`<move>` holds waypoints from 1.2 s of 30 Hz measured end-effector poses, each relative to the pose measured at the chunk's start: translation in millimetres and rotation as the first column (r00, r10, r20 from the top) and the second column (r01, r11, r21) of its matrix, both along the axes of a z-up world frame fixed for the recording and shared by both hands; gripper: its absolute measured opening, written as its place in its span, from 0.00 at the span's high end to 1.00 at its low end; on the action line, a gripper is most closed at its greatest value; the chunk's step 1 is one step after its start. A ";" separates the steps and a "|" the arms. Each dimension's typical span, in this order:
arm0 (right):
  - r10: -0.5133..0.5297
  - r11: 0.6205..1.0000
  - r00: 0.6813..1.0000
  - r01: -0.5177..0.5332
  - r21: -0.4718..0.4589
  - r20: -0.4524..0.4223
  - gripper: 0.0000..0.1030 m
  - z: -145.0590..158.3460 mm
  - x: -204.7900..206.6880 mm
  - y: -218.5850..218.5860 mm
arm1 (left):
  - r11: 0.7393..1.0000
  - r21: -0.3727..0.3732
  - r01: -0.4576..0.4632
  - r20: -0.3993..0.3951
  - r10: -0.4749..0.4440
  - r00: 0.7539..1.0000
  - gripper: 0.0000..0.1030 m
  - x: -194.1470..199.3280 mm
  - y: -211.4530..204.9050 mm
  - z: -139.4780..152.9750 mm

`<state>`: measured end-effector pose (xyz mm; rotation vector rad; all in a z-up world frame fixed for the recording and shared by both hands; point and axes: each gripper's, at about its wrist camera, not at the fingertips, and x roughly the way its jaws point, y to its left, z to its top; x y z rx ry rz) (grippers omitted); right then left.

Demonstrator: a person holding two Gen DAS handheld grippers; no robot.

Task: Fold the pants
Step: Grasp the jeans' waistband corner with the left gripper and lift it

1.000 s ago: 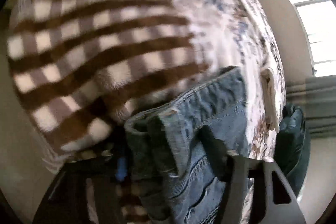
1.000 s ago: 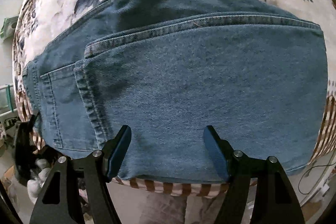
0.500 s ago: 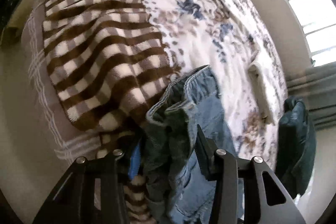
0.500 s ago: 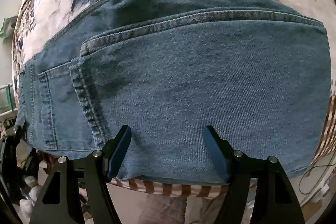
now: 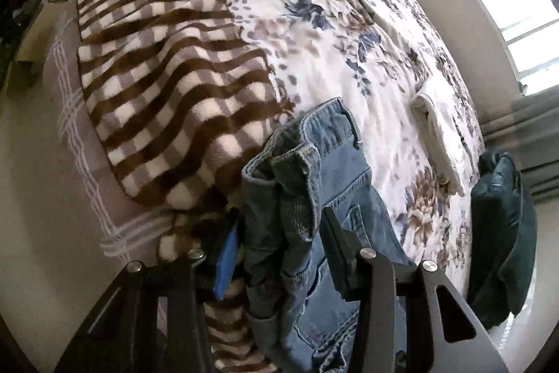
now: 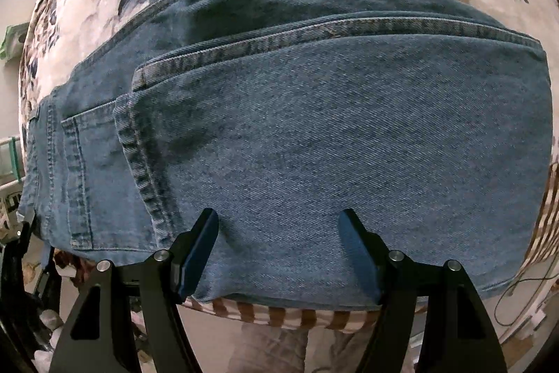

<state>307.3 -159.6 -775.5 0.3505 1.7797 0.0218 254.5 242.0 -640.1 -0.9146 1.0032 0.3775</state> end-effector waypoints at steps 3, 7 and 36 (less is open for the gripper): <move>-0.003 1.000 1.000 0.003 0.003 0.000 0.28 0.0 0.5 0.4 | 1.000 -0.001 -0.019 0.001 0.019 1.000 0.60 8.6 4.6 -7.1; -0.003 1.000 1.000 0.003 0.000 -0.002 0.28 -1.2 0.5 2.3 | 1.000 -0.004 -0.031 0.002 0.031 1.000 0.60 22.7 8.9 -14.2; -0.022 1.000 1.000 0.022 0.020 -0.011 0.28 -4.7 -3.5 -1.1 | 0.999 -0.040 0.033 -0.072 -0.035 0.997 0.59 42.6 8.5 -35.8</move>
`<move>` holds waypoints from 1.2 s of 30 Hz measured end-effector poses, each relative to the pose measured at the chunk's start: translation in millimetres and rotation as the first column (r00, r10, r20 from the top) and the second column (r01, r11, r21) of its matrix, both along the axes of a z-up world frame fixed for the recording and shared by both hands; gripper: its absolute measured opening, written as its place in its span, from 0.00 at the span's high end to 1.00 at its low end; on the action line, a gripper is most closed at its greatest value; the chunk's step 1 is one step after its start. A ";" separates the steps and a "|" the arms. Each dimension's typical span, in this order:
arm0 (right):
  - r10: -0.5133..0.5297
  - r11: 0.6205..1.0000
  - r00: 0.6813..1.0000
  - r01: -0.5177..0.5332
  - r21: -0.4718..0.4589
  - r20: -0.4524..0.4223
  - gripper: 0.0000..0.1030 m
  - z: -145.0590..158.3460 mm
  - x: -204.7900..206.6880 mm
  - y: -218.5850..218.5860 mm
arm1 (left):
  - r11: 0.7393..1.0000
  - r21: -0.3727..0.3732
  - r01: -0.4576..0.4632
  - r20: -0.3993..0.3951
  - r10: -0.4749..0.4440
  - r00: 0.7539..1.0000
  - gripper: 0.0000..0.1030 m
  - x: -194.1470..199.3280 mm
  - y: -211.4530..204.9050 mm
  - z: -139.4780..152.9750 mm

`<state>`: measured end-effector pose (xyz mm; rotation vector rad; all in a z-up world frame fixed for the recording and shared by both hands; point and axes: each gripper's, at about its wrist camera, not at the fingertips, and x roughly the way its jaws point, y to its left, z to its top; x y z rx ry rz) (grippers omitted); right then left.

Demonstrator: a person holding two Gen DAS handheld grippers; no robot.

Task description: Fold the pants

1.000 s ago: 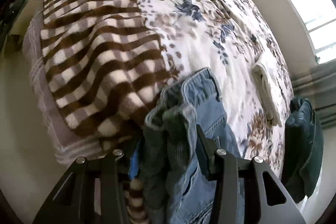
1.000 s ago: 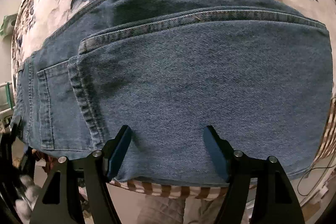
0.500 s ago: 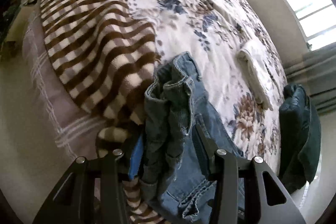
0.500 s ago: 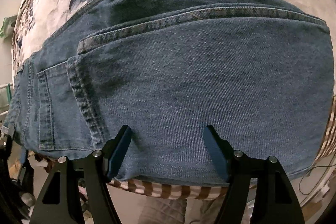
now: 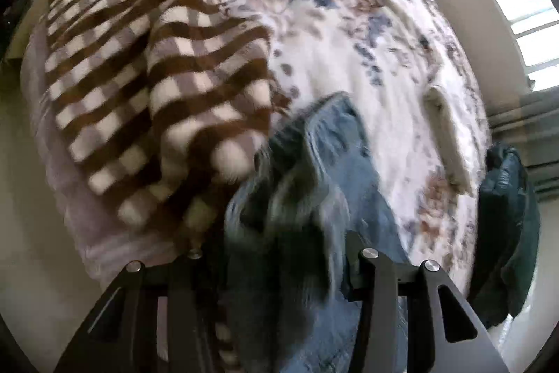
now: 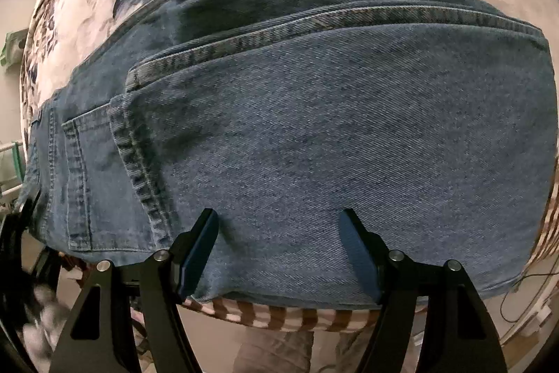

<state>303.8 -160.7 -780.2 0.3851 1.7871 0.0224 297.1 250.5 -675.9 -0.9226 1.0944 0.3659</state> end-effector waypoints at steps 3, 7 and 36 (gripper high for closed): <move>-0.002 1.000 1.000 0.002 0.004 0.003 0.28 1.1 0.3 -1.6 | 0.998 0.054 0.026 -0.001 -0.026 1.000 0.67 8.7 0.3 -3.5; -0.006 1.000 1.000 0.006 0.010 0.006 0.28 2.8 1.0 -5.6 | 0.983 0.168 0.079 0.034 -0.086 0.996 0.76 -4.7 -20.2 32.4; -0.016 0.999 1.000 0.015 0.035 0.021 0.28 13.7 -4.0 -46.3 | 0.946 0.269 0.179 0.042 -0.197 0.979 0.81 -44.5 -104.7 130.6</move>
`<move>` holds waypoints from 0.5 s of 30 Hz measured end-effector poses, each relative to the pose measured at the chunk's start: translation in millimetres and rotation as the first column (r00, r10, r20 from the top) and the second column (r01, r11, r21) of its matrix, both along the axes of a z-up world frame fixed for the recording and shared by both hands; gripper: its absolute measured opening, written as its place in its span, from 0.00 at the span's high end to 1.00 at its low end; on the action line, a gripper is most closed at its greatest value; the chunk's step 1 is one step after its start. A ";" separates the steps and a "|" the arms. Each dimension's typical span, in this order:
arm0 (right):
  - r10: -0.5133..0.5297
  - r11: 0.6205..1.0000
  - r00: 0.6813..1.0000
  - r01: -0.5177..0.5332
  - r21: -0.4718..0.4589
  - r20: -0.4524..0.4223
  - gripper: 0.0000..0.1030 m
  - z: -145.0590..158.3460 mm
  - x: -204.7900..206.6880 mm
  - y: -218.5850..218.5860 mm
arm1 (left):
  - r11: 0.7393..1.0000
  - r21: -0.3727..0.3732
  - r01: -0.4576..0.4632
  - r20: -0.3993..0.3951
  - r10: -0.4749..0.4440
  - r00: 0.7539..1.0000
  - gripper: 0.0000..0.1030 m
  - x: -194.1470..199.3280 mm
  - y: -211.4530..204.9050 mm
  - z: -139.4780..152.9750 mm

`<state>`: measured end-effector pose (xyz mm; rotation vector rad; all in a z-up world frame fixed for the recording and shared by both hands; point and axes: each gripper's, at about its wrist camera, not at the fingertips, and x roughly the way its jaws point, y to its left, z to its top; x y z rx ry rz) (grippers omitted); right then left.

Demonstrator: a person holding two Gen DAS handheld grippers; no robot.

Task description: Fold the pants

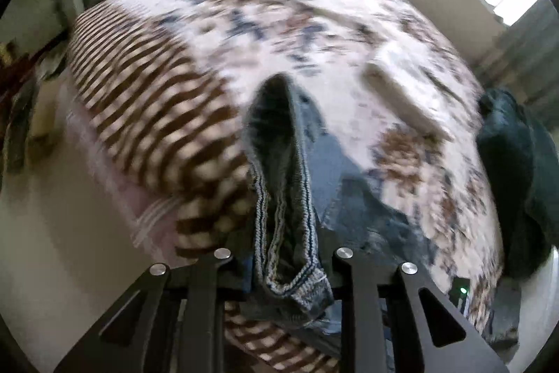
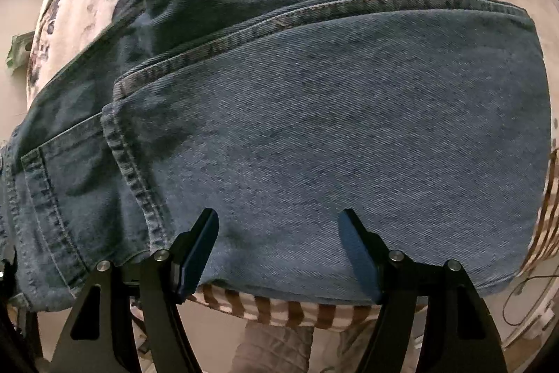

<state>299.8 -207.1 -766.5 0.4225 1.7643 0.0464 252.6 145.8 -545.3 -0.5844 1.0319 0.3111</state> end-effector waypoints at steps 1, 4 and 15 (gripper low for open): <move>-0.008 1.000 1.000 0.008 0.001 0.009 0.28 3.3 -0.5 -4.3 | 0.999 0.020 0.045 0.022 -0.045 0.999 0.81 6.3 -11.1 5.4; -0.003 0.999 0.998 0.005 -0.041 0.060 0.29 20.9 -4.6 -18.9 | 0.990 0.037 0.133 0.054 -0.135 0.989 0.82 23.7 -32.5 16.7; 0.026 0.968 0.984 0.019 -0.252 0.174 0.08 61.8 -17.0 -107.1 | 0.883 0.132 0.451 0.065 -0.461 0.885 0.82 46.5 -147.4 34.7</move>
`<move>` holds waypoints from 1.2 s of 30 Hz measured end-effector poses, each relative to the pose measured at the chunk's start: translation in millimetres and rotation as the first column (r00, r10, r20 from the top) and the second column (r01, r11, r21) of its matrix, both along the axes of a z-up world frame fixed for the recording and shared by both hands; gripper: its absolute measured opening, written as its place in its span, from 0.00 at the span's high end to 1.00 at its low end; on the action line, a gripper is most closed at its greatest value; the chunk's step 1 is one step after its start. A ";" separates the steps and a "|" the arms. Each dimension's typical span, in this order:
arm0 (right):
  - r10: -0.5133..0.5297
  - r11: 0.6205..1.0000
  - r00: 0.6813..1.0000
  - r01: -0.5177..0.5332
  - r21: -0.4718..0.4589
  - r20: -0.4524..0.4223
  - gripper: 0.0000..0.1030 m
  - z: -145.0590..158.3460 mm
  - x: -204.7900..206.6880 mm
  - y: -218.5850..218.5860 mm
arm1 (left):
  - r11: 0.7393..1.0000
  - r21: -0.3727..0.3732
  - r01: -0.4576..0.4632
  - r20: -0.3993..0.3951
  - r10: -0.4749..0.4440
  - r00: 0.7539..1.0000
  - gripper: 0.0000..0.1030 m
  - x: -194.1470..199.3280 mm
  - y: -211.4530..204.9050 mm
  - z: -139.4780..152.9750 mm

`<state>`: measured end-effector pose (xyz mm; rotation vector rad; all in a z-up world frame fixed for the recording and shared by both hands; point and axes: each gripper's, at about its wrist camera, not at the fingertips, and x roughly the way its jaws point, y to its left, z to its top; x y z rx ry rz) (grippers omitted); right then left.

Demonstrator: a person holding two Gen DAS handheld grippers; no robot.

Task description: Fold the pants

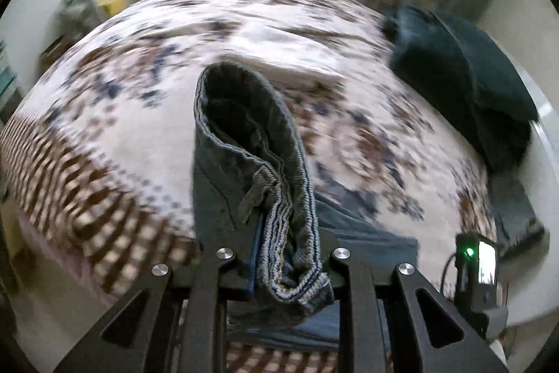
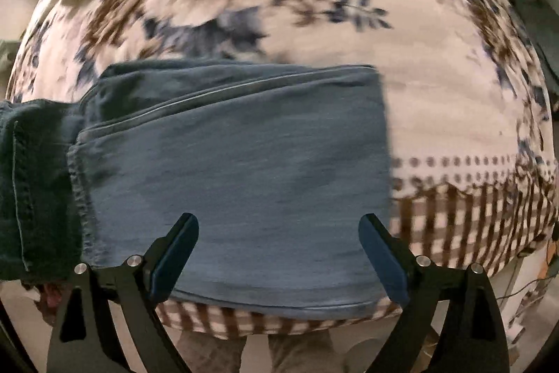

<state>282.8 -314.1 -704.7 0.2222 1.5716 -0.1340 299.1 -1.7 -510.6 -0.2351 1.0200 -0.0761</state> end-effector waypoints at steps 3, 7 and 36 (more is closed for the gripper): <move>-0.059 0.998 0.998 0.059 -0.001 0.008 0.08 2.8 -13.7 -35.5 | 0.995 0.027 0.094 -0.013 -0.094 0.996 0.83 1.8 -41.7 -4.6; -0.167 0.985 0.986 0.167 -0.031 0.000 0.08 0.9 -46.2 -100.3 | 0.973 0.072 0.218 -0.055 -0.215 0.975 0.83 3.0 -105.2 -27.1; -0.354 0.836 0.935 0.312 0.450 0.010 0.08 7.6 -41.5 -192.1 | 0.954 -0.096 0.283 -0.278 -0.299 0.913 0.00 -15.4 -124.8 -51.9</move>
